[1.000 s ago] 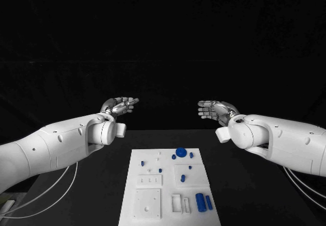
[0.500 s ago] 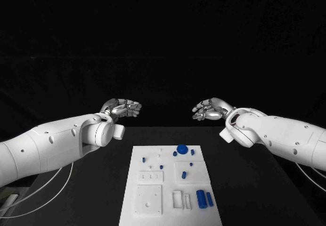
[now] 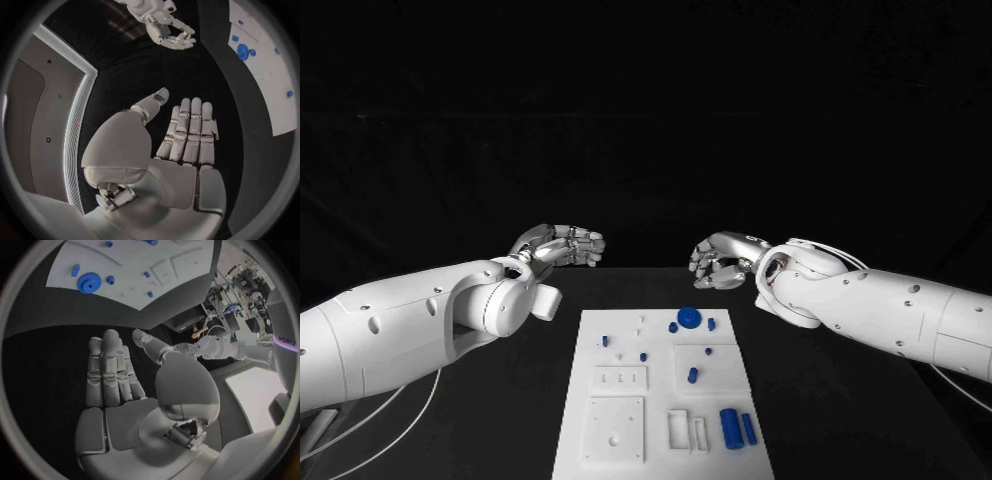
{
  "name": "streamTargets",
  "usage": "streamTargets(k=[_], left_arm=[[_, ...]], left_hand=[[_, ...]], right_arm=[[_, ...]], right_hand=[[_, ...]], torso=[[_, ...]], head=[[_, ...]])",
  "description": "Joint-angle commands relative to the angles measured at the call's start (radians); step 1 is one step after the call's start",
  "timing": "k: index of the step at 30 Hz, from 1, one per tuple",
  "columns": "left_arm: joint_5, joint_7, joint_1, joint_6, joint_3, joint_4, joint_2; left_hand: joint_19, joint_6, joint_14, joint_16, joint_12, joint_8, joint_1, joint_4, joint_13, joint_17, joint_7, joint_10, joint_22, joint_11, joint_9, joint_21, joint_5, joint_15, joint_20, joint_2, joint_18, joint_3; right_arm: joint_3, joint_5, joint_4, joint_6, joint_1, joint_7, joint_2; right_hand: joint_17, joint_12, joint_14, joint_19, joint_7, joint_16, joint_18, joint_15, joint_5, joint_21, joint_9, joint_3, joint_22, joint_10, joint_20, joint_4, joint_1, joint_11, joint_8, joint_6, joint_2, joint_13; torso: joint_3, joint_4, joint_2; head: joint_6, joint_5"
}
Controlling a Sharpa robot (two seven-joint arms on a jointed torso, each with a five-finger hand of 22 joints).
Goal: Assemble the parts on the task board
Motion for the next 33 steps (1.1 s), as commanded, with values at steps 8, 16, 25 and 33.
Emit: streamTargets(k=[8, 16, 25, 33], left_arm=[[-0.032, 0.014, 0.004, 0.030, 0.003, 0.106, -0.036], [-0.035, 0.013, 0.005, 0.033, 0.004, 0.126, -0.041], [-0.035, 0.003, 0.005, 0.040, 0.004, 0.123, -0.037], [-0.035, 0.002, 0.005, 0.043, 0.004, 0.126, -0.034]], left_hand=[[0.000, 0.004, 0.007, -0.008, -0.010, -0.007, -0.019, -0.009, -0.003, 0.000, 0.006, 0.003, 0.021, 0.004, -0.004, 0.005, 0.006, 0.003, -0.001, 0.002, 0.003, 0.003], [-0.001, 0.004, 0.006, -0.011, -0.014, -0.009, -0.026, -0.011, -0.004, 0.000, 0.006, 0.004, 0.021, 0.005, -0.005, 0.005, 0.007, 0.003, 0.000, 0.002, 0.003, 0.004], [-0.002, 0.004, 0.006, -0.012, -0.017, -0.010, -0.030, -0.012, -0.005, 0.000, 0.007, 0.004, 0.021, 0.005, -0.006, 0.005, 0.007, 0.004, 0.000, 0.003, 0.003, 0.005], [-0.001, 0.004, 0.007, -0.013, -0.019, -0.011, -0.036, -0.012, -0.006, 0.001, 0.008, 0.005, 0.021, 0.005, -0.007, 0.006, 0.007, 0.004, 0.000, 0.004, 0.004, 0.006]], right_arm=[[0.000, -0.370, 0.009, 0.011, -0.038, -0.063, 0.026], [-0.001, -0.410, -0.002, -0.002, -0.052, -0.079, 0.044], [-0.002, -0.461, -0.026, -0.017, -0.059, -0.105, 0.068], [-0.002, -0.472, -0.037, -0.012, -0.066, -0.110, 0.082]], right_hand=[[0.105, -0.058, 0.030, 0.078, -0.005, 0.165, 0.029, -0.001, -0.034, 0.162, -0.006, 0.031, 0.026, 0.007, -0.061, 0.003, 0.008, 0.004, -0.027, 0.020, -0.032, 0.004], [0.102, -0.083, 0.027, 0.077, -0.005, 0.184, 0.029, 0.007, -0.046, 0.186, -0.008, 0.052, 0.023, -0.007, -0.069, 0.007, 0.010, 0.011, -0.037, 0.014, -0.050, -0.003], [0.093, -0.095, 0.025, 0.084, -0.004, 0.201, 0.029, 0.008, -0.075, 0.199, -0.006, 0.083, 0.020, -0.002, -0.075, 0.021, 0.017, 0.013, -0.041, 0.016, -0.072, -0.007], [0.087, -0.102, 0.023, 0.083, -0.005, 0.206, 0.029, 0.011, -0.078, 0.201, -0.005, 0.095, 0.020, -0.010, -0.077, 0.024, 0.021, 0.016, -0.044, 0.014, -0.080, -0.011]], torso=[[-0.0027, 0.0270, 0.050], [-0.0043, 0.0390, 0.074], [-0.0068, 0.0464, 0.096], [-0.0128, 0.0613, 0.110]], head=[[0.017, -0.010], [0.022, -0.015], [0.027, -0.022], [0.029, -0.038]])
